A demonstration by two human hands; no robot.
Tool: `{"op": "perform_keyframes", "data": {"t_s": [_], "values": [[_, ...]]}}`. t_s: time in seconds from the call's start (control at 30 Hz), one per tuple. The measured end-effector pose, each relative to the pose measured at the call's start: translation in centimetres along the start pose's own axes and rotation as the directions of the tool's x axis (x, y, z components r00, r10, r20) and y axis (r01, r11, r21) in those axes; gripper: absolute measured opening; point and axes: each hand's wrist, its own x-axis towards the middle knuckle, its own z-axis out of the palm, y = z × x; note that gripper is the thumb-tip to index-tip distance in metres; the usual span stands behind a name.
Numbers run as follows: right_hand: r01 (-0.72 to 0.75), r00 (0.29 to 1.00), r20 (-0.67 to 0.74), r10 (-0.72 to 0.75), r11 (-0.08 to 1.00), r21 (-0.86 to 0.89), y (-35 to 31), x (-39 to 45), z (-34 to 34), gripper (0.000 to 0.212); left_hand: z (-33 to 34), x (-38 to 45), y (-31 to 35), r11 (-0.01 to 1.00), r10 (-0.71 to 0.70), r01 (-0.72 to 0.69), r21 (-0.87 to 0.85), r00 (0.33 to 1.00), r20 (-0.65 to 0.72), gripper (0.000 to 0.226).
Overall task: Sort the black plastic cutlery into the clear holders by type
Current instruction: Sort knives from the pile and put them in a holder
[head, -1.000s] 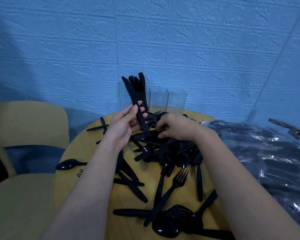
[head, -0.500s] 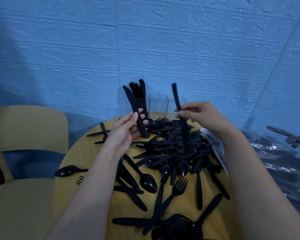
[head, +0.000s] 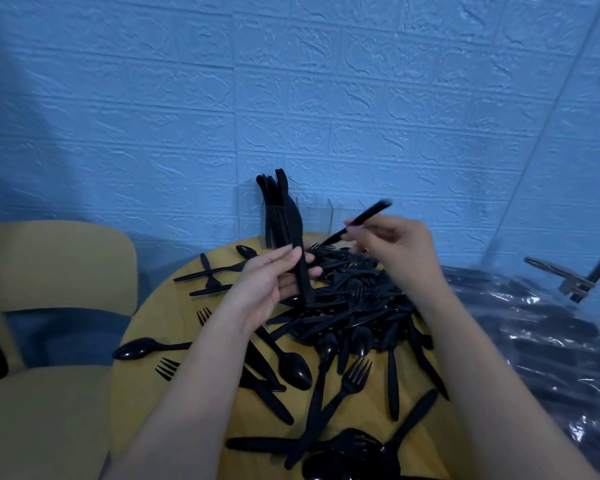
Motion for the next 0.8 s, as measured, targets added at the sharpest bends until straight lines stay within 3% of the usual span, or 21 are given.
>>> {"op": "perform_keyframes", "data": {"t_s": [0.13,0.27,0.5,0.6,0.7,0.8], "values": [[0.079,0.982,0.181,-0.059,0.992,-0.100,0.5,-1.8,1.2,0.032,1.1,-1.5,-0.9,1.000,-0.027,0.028,-0.015,0.999,0.020,0.020],[0.063,0.990,0.135,-0.047,0.991,-0.121,0.6,-2.9,2.5,0.022,1.9,-2.7,-1.2,0.998,0.000,0.001,-0.069,1.000,0.014,0.021],[-0.065,0.997,-0.029,0.066,0.997,0.035,1.1,-4.1,3.7,0.027,2.8,-3.4,-2.0,0.998,0.053,-0.054,0.011,0.998,0.040,0.021],[-0.210,0.977,0.033,0.209,0.939,0.274,0.8,-4.3,3.5,0.024,2.4,-3.3,-1.9,0.999,0.044,-0.045,0.012,0.997,0.061,0.024],[-0.255,0.966,0.114,0.233,0.936,0.242,0.7,-4.0,2.4,0.011,2.8,-3.3,-2.0,0.998,-0.003,-0.004,0.056,0.993,0.119,0.025],[-0.299,0.950,0.174,0.260,0.919,0.255,0.5,-4.0,1.4,0.012,3.3,-3.4,-2.0,0.989,-0.057,0.031,0.146,0.982,0.178,0.024]]}}
